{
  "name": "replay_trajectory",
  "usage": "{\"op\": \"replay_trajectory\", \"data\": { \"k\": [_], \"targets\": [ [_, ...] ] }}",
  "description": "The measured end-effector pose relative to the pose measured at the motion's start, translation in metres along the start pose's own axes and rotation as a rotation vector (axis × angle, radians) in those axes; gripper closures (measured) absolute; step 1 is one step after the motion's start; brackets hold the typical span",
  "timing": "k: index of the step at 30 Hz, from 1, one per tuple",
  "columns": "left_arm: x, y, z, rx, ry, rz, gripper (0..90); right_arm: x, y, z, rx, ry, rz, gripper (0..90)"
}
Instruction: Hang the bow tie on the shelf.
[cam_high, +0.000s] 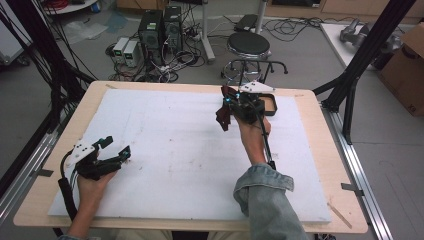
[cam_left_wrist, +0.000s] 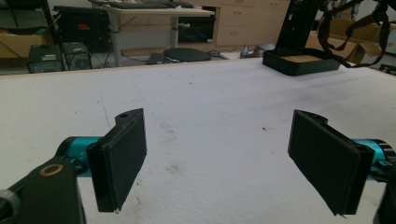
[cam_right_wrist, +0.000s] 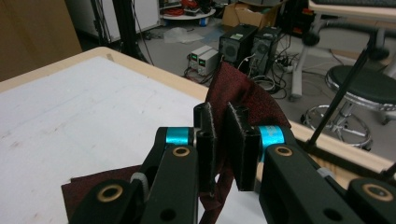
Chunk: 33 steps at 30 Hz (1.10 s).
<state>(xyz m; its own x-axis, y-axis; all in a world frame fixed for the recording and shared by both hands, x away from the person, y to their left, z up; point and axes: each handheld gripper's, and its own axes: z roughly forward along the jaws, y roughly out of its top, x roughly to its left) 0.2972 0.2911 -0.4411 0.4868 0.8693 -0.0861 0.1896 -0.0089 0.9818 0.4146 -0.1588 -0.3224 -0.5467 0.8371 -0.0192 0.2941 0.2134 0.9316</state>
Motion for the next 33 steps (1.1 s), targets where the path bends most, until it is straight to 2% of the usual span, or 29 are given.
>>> {"op": "replay_trajectory", "data": {
  "k": [16, 18, 22, 25, 26, 33],
  "targets": [
    [0.001, 0.000, 0.000, 0.000, -0.005, -0.004, 20.0, -0.014, 0.052, 0.030, -0.068, -0.045, -0.051, 82.3],
    [0.001, 0.000, 0.000, -0.001, -0.007, -0.005, 20.0, -0.015, 0.055, 0.031, -0.062, -0.048, -0.046, 82.3],
    [0.000, -0.001, 0.001, 0.001, -0.009, -0.004, 20.0, -0.022, 0.063, 0.037, -0.087, -0.066, -0.057, 82.4],
    [0.000, -0.001, 0.001, 0.001, -0.009, -0.004, 20.0, -0.025, 0.067, 0.041, -0.085, -0.061, -0.056, 82.3],
    [0.000, -0.001, 0.001, 0.002, -0.009, -0.005, 20.0, -0.026, 0.070, 0.043, -0.101, -0.072, -0.070, 82.3],
    [0.000, -0.001, 0.000, -0.001, -0.013, -0.007, 20.0, -0.032, 0.078, 0.047, -0.110, -0.094, -0.065, 82.3]
  ]
}}
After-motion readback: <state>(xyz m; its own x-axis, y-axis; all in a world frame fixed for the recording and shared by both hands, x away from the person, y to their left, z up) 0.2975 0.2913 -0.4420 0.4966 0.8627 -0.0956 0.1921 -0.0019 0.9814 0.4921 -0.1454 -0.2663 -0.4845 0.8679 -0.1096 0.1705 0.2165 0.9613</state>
